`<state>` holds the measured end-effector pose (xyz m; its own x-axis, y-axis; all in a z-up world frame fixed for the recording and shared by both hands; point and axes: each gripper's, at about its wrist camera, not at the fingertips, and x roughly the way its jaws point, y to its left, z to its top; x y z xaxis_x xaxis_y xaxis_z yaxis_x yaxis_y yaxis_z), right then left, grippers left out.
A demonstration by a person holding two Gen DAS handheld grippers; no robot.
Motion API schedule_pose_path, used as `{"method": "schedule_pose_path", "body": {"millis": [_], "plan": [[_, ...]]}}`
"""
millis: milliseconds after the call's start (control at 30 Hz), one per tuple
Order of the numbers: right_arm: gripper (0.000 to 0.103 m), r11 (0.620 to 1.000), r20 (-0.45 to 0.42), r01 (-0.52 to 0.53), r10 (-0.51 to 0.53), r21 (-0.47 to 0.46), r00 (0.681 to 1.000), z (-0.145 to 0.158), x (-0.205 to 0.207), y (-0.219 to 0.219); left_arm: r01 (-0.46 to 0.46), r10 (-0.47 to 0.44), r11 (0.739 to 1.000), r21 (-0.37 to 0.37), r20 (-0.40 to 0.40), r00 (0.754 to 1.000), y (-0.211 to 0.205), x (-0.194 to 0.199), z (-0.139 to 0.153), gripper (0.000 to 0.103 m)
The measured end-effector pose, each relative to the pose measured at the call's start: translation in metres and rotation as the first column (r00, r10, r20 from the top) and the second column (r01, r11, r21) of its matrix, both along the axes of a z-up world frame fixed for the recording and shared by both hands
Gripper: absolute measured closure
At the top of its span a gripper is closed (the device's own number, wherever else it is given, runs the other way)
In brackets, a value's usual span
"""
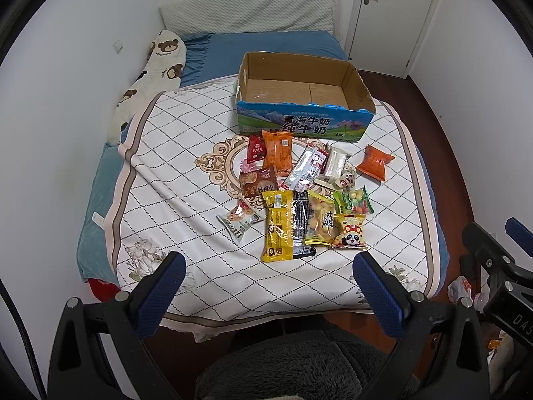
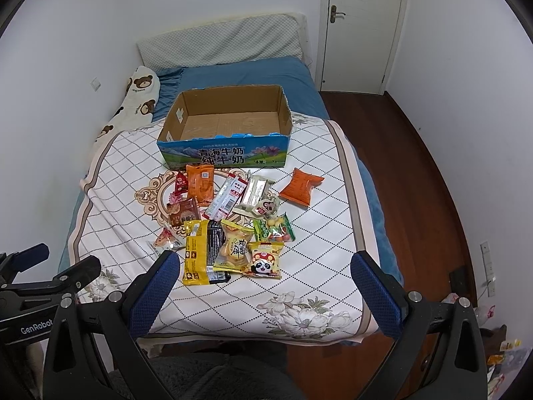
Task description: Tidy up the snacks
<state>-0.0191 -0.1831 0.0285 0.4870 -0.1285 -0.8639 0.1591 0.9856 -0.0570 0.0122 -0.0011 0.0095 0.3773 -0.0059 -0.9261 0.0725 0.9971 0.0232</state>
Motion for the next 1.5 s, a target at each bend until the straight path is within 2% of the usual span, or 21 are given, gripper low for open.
{"method": "schedule_pose_path", "body": {"millis": [333,500,600,700,767,867,933,1033,1100,1200,1333,1400,1500], "plan": [[0.000,1.000,0.001,-0.011,0.011,0.011,1.000,-0.001,0.001,0.006,-0.003,0.003,1.000,-0.006,-0.003,1.000,-0.003,0.003,-0.001,0.000],[0.000,0.999,-0.020,-0.004,0.005,0.045,1.000,-0.017,0.013,-0.002,-0.011,0.011,1.000,0.011,-0.013,1.000,-0.003,0.018,-0.020,0.000],[0.000,0.997,-0.057,0.013,-0.009,0.075,0.998,-0.042,0.026,-0.016,-0.021,0.022,0.999,0.030,-0.051,0.998,-0.001,0.038,-0.047,0.000],[0.000,0.992,-0.109,0.047,-0.034,0.115,0.993,-0.079,0.043,-0.030,-0.026,0.030,0.999,0.047,-0.095,0.995,0.004,0.059,-0.083,0.000],[0.003,0.984,-0.157,0.073,-0.047,0.161,0.986,-0.110,0.056,-0.038,-0.022,0.026,0.999,0.043,-0.116,0.993,0.006,0.073,-0.106,0.000],[0.014,0.966,-0.234,0.113,-0.057,0.234,0.971,-0.161,0.074,-0.050,-0.008,0.018,0.998,0.055,-0.183,0.983,0.001,0.097,-0.154,0.004],[0.024,0.956,-0.269,0.128,-0.054,0.263,0.962,-0.189,0.082,-0.054,0.003,0.010,0.999,0.050,-0.247,0.969,-0.007,0.114,-0.190,0.006],[0.033,0.952,-0.328,0.148,-0.054,0.268,0.943,-0.229,0.092,-0.058,0.019,0.000,0.998,0.054,-0.338,0.941,-0.021,0.136,-0.246,0.006],[0.034,0.951,-0.364,0.161,-0.057,0.262,0.930,-0.252,0.095,-0.062,0.022,-0.003,0.999,0.042,-0.414,0.910,-0.031,0.147,-0.285,0.006],[0.034,0.954,-0.399,0.167,-0.056,0.249,0.915,-0.272,0.096,-0.066,0.022,0.005,0.999,0.050,-0.479,0.878,-0.041,0.157,-0.327,0.006],[0.034,0.954,-0.421,0.168,-0.050,0.248,0.906,-0.285,0.096,-0.070,0.009,0.015,0.999,0.047,-0.478,0.878,-0.051,0.162,-0.352,0.007],[0.034,0.953,-0.433,0.173,-0.050,0.249,0.900,-0.287,0.097,-0.071,-0.001,0.018,0.999,0.037,-0.454,0.891,-0.052,0.162,-0.354,0.017],[0.034,0.946,-0.439,0.168,-0.031,0.278,0.898,-0.288,0.101,-0.071,-0.023,0.039,0.999,0.042,-0.423,0.905,-0.046,0.154,-0.346,0.018]]}}
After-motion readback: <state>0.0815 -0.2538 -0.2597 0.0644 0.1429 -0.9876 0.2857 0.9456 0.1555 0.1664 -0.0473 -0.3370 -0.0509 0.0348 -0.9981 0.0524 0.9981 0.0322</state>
